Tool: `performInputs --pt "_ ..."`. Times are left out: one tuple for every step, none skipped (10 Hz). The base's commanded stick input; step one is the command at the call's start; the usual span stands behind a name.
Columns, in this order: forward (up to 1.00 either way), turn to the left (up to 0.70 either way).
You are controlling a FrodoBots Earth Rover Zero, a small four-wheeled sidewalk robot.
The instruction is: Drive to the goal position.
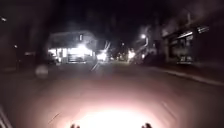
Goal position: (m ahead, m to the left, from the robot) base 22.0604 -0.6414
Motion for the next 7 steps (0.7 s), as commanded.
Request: performInputs --pt "0.7 0.0" --pt "0.7 0.0" --pt "0.7 0.0" --pt "0.7 0.0" --pt "0.7 0.0" --pt "0.7 0.0" --pt "0.7 0.0"
